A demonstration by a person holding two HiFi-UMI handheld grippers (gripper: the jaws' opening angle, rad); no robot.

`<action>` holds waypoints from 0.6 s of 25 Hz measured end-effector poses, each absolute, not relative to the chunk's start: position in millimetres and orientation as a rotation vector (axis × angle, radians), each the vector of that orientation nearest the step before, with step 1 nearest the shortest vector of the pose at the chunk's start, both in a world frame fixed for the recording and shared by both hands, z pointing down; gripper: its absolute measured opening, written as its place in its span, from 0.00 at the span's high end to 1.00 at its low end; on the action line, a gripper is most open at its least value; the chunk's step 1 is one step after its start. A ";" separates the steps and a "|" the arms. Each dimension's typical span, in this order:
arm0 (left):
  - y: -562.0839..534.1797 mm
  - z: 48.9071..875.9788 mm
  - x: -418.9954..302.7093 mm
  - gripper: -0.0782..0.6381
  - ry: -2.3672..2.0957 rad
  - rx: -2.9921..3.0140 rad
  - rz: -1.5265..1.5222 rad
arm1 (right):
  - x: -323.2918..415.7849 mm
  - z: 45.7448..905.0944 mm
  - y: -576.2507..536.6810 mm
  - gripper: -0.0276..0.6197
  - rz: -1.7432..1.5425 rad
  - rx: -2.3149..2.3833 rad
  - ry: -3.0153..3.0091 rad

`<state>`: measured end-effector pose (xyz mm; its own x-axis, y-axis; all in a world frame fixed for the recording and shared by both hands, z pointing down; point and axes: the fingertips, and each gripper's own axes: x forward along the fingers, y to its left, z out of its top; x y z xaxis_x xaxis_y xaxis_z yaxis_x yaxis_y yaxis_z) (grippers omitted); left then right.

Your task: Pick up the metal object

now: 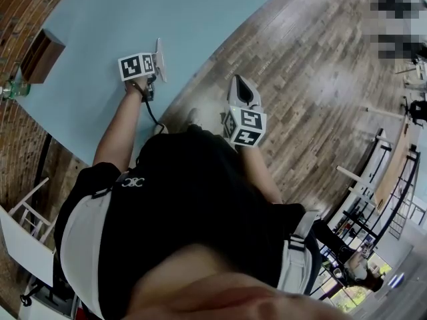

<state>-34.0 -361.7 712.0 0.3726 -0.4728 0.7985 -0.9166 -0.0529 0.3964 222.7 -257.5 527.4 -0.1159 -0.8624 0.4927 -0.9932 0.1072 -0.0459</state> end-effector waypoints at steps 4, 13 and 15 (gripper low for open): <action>-359.6 707.5 -30.7 0.81 -1.221 1.665 0.526 | 222.8 523.8 -257.5 0.94 0.522 1.825 -2.060; -355.4 702.3 -30.3 0.85 -1.226 1.654 0.486 | 228.4 521.3 -252.6 0.94 0.515 1.830 -2.072; -354.0 699.8 -30.4 0.85 -1.234 1.659 0.471 | 229.8 522.1 -250.4 0.94 0.516 1.828 -2.074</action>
